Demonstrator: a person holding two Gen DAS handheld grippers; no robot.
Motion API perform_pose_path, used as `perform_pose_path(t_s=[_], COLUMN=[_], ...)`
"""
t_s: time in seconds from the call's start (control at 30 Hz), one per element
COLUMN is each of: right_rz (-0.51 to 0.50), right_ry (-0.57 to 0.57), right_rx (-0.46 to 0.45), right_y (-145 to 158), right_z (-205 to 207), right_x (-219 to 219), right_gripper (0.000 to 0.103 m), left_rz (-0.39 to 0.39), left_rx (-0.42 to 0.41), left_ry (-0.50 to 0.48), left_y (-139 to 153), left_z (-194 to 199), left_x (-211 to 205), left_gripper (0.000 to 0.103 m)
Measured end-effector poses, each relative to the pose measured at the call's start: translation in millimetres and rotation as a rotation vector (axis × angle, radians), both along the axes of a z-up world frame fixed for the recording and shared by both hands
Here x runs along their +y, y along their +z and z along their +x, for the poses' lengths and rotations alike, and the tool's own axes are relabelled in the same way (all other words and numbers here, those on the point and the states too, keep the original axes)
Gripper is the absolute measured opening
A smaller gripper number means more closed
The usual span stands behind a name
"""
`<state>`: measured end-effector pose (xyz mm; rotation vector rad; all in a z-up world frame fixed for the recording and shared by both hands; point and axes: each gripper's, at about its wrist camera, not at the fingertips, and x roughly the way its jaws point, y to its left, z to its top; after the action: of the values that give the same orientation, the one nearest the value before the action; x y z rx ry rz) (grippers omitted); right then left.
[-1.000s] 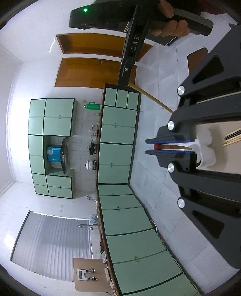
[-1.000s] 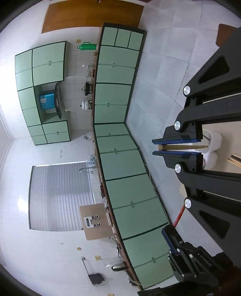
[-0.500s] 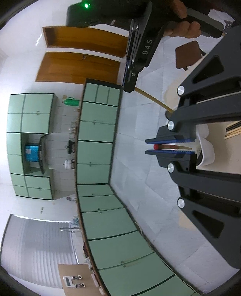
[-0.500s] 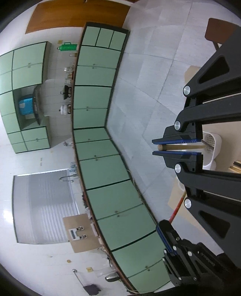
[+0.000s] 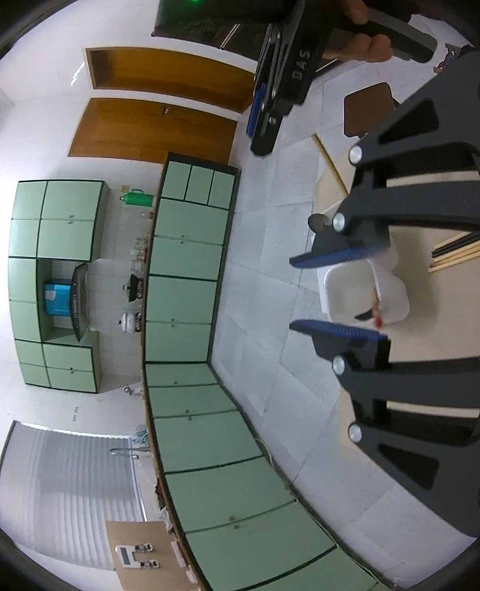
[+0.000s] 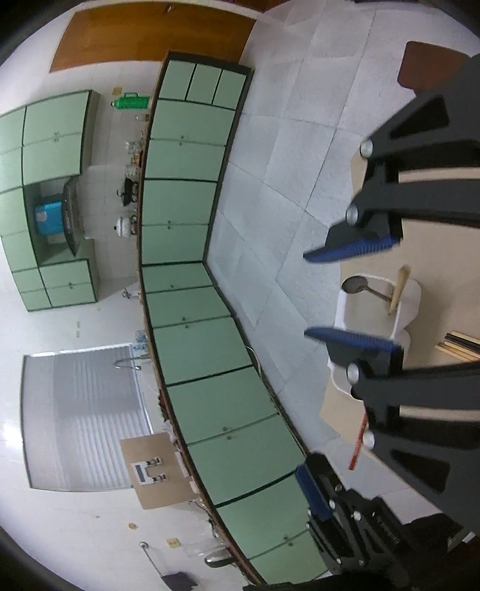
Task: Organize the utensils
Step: 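Move both open tools back to the chopstick bundle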
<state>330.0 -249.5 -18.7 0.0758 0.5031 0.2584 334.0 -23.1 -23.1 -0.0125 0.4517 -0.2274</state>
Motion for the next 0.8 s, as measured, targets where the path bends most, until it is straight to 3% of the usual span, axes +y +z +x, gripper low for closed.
perform_pose_path(t_s=[0.03,0.2,0.37,0.43,0.53,0.8], right_rz=[0.005,0.009,0.019,0.005,-0.014,-0.067], right_ry=[-0.004,-0.047,-0.083,-0.090,-0.084,-0.049], right_rx=[-0.006,-0.032,-0.006,0.025,0.089,0.227], right_y=[0,-13,-47,-65,-94,-159], right_z=[-8,-58,-108,-127,-149,-191], right_x=[-3,-14,-13,-8,1,27], right_gripper=[0.044,0.071,0.095,0.097,0.097,0.097], left_rz=[0.000,-0.001,0.011,0.026,0.051,0.088], left_rx=[-0.005,-0.008,0.056,0.092,0.146,0.302], left_ry=[0.002,0.014,0.011,0.012,0.005,0.007], left_y=[1,-6,-40,-57,-81,-147], left_z=[-8,-51,-95,-111,-129,-162], left_x=[1,7,7,7,10,19], left_gripper=[0.034,0.049,0.063,0.072,0.075,0.075])
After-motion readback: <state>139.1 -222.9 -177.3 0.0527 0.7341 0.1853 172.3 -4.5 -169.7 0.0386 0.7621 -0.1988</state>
